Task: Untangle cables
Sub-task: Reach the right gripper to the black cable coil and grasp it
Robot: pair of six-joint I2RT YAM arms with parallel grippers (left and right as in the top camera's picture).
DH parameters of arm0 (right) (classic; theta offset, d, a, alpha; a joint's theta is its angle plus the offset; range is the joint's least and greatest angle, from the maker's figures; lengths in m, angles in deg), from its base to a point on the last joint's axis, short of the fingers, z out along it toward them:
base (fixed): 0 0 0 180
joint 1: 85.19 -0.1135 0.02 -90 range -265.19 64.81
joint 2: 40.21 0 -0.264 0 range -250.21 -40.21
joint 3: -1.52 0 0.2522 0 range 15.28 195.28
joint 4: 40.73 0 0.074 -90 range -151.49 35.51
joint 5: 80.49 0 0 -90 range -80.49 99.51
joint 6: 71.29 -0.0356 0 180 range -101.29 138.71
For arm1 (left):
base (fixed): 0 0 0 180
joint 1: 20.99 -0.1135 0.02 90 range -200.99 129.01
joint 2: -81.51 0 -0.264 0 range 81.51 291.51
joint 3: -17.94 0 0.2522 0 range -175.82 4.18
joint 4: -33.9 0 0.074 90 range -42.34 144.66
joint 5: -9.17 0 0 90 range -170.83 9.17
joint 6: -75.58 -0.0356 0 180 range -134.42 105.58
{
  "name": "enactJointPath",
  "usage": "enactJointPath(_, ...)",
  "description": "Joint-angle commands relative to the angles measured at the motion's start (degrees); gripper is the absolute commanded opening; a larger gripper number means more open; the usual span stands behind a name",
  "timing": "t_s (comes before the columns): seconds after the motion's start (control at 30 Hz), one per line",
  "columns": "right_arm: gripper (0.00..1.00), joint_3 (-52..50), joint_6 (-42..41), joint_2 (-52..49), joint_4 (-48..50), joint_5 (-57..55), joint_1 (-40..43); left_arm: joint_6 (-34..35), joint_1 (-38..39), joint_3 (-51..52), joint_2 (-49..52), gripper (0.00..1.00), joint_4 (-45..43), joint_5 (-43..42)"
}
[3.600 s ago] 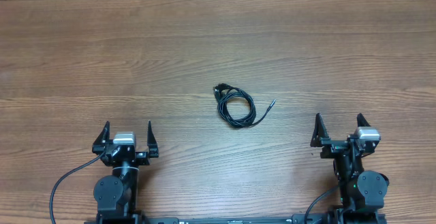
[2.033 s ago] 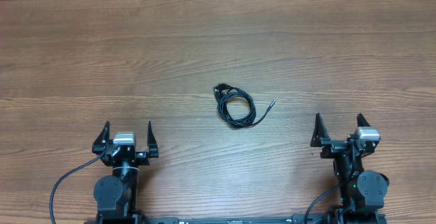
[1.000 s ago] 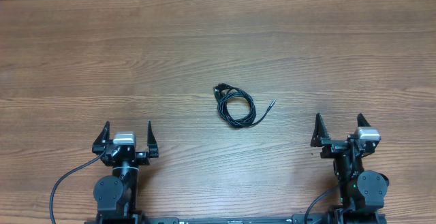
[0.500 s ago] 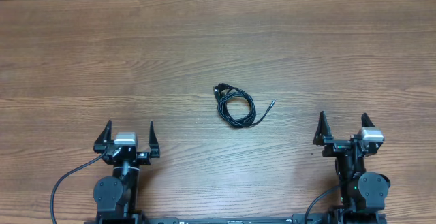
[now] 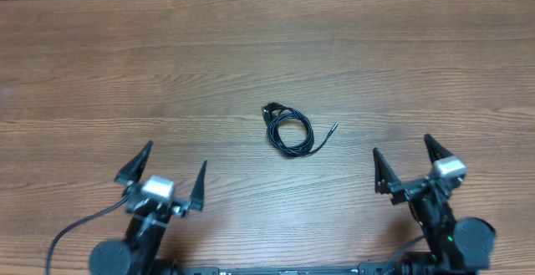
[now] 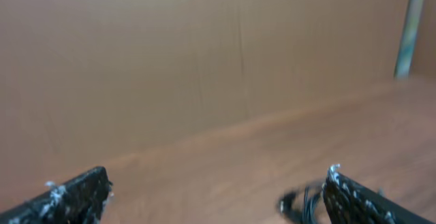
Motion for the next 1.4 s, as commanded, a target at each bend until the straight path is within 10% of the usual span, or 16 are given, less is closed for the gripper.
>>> enactJointPath(0.0,1.0,9.05,0.46,-2.1,-5.25,1.27,0.11,6.88,-0.46,-9.35,-0.39,1.0,5.62,2.38)
enactJointPath(0.23,1.0,25.86,0.35,-12.09,-23.74,0.63,0.11,23.04,-0.46,-22.21,1.22,1.0,18.01,7.15)
enactJointPath(0.63,1.0,58.29,-1.75,-30.4,-48.39,9.35,0.11,23.74,-0.46,-41.77,23.85,0.99,24.26,-10.34)
enactJointPath(0.83,1.0,61.22,-2.03,-30.53,-55.17,14.03,0.11,23.15,-0.46,-45.16,26.88,1.0,25.99,-24.44)
enactJointPath(1.37,1.0,61.2,-1.99,-30.53,-56.74,16.57,0.11,23.15,-0.46,-43.47,26.88,1.0,35.21,-18.99)
